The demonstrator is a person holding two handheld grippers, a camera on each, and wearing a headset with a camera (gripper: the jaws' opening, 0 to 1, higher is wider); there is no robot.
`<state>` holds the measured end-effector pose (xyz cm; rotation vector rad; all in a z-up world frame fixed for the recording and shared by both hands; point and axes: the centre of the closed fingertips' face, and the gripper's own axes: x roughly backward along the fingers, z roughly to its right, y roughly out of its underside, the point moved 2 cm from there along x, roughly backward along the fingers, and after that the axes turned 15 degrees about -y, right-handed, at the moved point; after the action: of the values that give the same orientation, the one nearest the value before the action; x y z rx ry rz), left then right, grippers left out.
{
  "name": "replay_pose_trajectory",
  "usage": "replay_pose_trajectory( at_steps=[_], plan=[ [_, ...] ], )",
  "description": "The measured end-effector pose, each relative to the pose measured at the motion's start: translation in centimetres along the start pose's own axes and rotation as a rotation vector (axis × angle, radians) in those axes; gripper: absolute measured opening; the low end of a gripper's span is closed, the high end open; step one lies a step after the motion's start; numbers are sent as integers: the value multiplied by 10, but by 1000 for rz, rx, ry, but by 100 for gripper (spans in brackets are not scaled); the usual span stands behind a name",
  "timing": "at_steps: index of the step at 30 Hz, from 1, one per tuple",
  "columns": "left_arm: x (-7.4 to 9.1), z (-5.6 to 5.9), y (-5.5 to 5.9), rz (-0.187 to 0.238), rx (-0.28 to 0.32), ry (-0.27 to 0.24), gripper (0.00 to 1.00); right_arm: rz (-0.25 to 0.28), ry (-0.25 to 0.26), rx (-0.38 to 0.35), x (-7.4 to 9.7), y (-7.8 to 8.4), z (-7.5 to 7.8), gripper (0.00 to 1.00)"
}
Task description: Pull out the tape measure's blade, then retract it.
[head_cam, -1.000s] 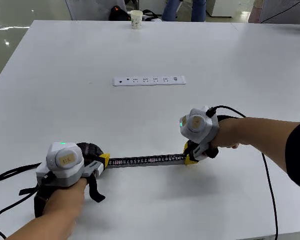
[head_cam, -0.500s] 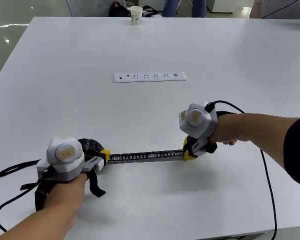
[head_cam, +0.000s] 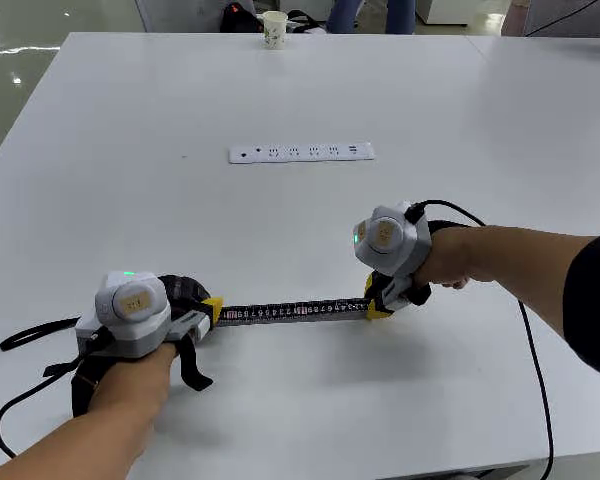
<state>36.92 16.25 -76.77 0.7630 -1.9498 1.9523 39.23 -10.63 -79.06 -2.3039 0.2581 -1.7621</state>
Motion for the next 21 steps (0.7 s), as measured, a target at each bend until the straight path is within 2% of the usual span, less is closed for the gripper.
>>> replay_pose_trajectory(
  at_steps=[7,9,21],
  plan=[
    [0,0,0,0,-2,-2,62,-5,2,3,-1,-2,0,11],
    [1,0,0,-2,-2,-3,62,-15,7,29,-1,-3,-2,11],
    [2,0,0,-2,-2,-5,62,-2,11,16,-2,-6,-1,11]
  ],
)
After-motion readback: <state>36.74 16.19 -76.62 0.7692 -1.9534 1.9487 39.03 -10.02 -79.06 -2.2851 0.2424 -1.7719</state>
